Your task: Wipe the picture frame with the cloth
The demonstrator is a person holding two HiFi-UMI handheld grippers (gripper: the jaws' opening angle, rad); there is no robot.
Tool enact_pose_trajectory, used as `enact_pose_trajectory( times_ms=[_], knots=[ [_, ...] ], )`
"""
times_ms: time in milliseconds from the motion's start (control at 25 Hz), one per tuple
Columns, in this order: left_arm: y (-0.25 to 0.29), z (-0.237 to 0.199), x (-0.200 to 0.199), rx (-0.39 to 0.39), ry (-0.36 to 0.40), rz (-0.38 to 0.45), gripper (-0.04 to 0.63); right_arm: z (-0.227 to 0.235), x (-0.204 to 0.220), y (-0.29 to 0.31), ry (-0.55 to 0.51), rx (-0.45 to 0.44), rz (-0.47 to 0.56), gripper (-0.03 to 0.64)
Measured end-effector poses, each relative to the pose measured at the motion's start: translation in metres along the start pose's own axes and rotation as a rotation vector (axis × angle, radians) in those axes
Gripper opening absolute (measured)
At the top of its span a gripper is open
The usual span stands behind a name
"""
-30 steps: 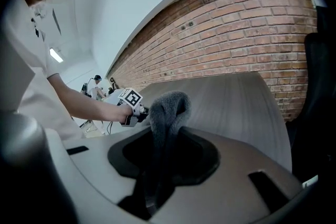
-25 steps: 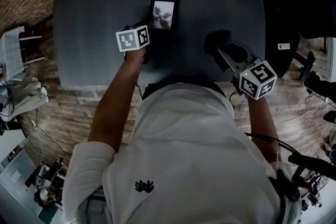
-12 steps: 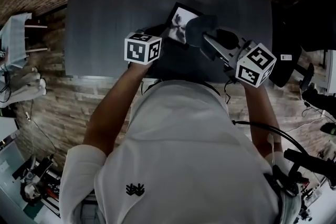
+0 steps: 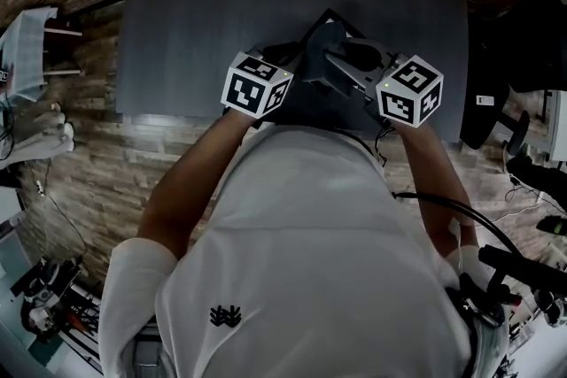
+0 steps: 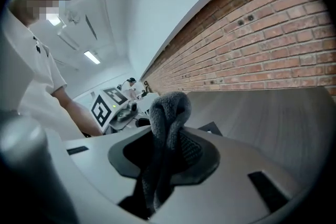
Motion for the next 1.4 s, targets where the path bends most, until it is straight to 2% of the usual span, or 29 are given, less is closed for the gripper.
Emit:
enact_pose_trajectory(
  times_ms=[240,560,760,960,1040,1120,1400],
  knots=[
    [-0.017,-0.003,0.009,0.016,0.034,-0.002,0.077,0.011,-0.010,0.000,0.006,0.134,-0.004,0.104],
    [-0.019,-0.009,0.010,0.032,0.028,-0.006,0.077,0.026,-0.024,-0.021,-0.006,0.232,0.048,0.104],
    [-0.018,-0.019,0.005,0.027,0.016,-0.005,0.077,0.003,-0.036,-0.019,-0.018,0.167,0.086,0.104],
    [-0.013,-0.025,-0.008,0.023,0.006,0.012,0.077,-0.026,-0.024,0.001,-0.002,0.028,0.046,0.104],
    [-0.014,-0.029,-0.015,0.022,0.013,0.017,0.077,-0.027,-0.016,0.008,0.014,0.009,0.026,0.104],
    [-0.015,-0.032,-0.019,0.022,0.017,0.020,0.077,-0.018,-0.012,0.011,0.014,0.036,0.006,0.104],
    [-0.021,-0.039,-0.021,0.039,-0.004,0.017,0.077,0.028,-0.024,-0.007,-0.019,0.214,-0.013,0.104]
  ],
)
Point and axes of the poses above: the fingertips, and each gripper's own axes: y forward along the fingers, z to its right, x out of its underside, the point moved 9 cm from there along -y, backward along the fingers, and after that the axes turned 12 degrees about -y, right-handed, at the moved point
